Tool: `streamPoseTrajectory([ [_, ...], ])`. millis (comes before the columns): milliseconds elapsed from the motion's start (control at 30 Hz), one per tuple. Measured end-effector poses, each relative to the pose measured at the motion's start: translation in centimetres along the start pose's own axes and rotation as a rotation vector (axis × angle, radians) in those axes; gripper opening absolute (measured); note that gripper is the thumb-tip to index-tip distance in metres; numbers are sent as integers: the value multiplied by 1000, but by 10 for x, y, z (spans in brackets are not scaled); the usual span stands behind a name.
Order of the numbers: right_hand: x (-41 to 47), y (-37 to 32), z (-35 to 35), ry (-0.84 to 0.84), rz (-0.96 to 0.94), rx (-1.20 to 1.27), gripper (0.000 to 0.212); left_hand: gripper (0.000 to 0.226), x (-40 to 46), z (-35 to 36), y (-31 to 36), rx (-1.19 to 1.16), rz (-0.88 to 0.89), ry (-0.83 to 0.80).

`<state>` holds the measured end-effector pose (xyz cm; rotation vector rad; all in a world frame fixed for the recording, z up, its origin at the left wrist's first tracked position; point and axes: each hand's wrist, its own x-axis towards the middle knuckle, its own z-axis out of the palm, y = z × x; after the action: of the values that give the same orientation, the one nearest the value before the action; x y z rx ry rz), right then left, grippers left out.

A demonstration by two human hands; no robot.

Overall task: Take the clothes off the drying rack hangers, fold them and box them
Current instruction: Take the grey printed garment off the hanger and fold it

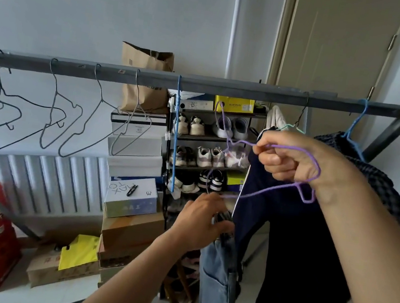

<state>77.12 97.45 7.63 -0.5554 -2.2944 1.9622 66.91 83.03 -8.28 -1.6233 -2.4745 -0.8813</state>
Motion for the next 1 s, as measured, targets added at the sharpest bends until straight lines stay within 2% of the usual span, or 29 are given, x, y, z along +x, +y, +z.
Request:
streamPoseTrajectory([
  [100, -7, -18, 1, 25, -92, 11, 25, 25, -5, 5, -11, -45, -125, 15],
  [200, 5, -25, 11, 90, -181, 33, 30, 31, -11, 4, -16, -127, -203, 47],
  [300, 34, -25, 26, 254, -246, -14, 34, 30, -18, -4, -16, -188, -224, 71],
  [433, 76, -26, 37, 420, -230, -112, 28, 20, -30, -21, -21, -334, -261, 88],
  [567, 94, -23, 40, 457, -167, -204, 24, 17, -37, -36, -27, -445, -312, 143],
  [700, 99, -5, 48, 408, -103, -350, 16, 15, -42, -52, -25, -567, -359, 191],
  [800, 101, 6, 45, 441, -120, -406, 19, 14, -49, -64, -22, -663, -395, 205],
  [867, 96, 8, 41, 474, -131, -538, 20, 15, -53, -70, -23, -728, -412, 202],
  [933, 85, 8, 39, 593, -163, -889, 34, 17, -57, -76, -23, -766, -425, 215],
  [967, 77, 8, 40, 698, -253, -1060, 36, 16, -60, -79, -23, -768, -427, 225],
  [1000, 65, 8, 47, 788, -420, -1138, 36, 15, -62, -81, -22, -769, -427, 231],
])
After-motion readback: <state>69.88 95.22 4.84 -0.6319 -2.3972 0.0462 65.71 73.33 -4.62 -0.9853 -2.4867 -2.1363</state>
